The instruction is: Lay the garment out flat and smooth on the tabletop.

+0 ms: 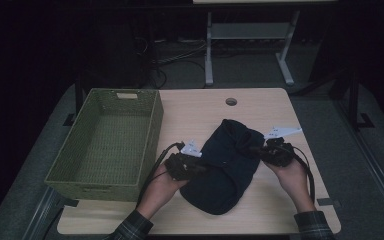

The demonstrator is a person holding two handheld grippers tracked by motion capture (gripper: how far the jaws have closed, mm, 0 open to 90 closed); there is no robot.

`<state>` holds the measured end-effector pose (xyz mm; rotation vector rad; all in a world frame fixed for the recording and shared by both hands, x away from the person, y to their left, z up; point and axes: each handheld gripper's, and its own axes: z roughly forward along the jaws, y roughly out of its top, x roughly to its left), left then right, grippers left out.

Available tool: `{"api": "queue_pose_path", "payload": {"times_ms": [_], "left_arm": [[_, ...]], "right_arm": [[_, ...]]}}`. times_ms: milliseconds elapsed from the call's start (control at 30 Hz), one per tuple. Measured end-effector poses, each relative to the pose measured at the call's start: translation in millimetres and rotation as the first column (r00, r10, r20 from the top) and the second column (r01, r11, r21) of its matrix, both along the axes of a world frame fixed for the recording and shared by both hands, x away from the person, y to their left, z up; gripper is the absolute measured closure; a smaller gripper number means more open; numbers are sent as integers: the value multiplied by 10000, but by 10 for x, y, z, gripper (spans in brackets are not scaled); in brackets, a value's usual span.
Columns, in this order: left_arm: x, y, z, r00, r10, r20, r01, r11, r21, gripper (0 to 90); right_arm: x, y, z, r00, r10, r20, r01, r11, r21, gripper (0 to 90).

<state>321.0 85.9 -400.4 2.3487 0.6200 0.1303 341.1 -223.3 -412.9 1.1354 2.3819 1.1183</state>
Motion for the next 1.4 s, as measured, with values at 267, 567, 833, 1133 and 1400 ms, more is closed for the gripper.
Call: {"api": "queue_pose_path", "payload": {"times_ms": [267,567,833,1133,1400], "left_arm": [[330,-86,-3,9982,524,285,-528,9985,137,899],[642,-149,-233,9951,987,26,-987,9948,264,899],[738,-203,-537,9937,1048,-395,-1009,9906,921,900],[675,-139,-523,9942,1003,-382,-951,9885,1178,900],[476,-64,-527,9945,792,-687,-723,9927,968,900]], "right_arm": [[-228,69,-127,9992,324,-225,-324,9995,17,900],[-453,144,-309,9956,620,-700,-620,9981,19,900],[-470,213,-490,9896,727,-1244,-765,9967,-260,900],[-465,171,-501,9924,313,-1190,-427,9946,-944,900],[-479,58,-496,9940,2,-1095,-131,9930,-1172,900]]}}
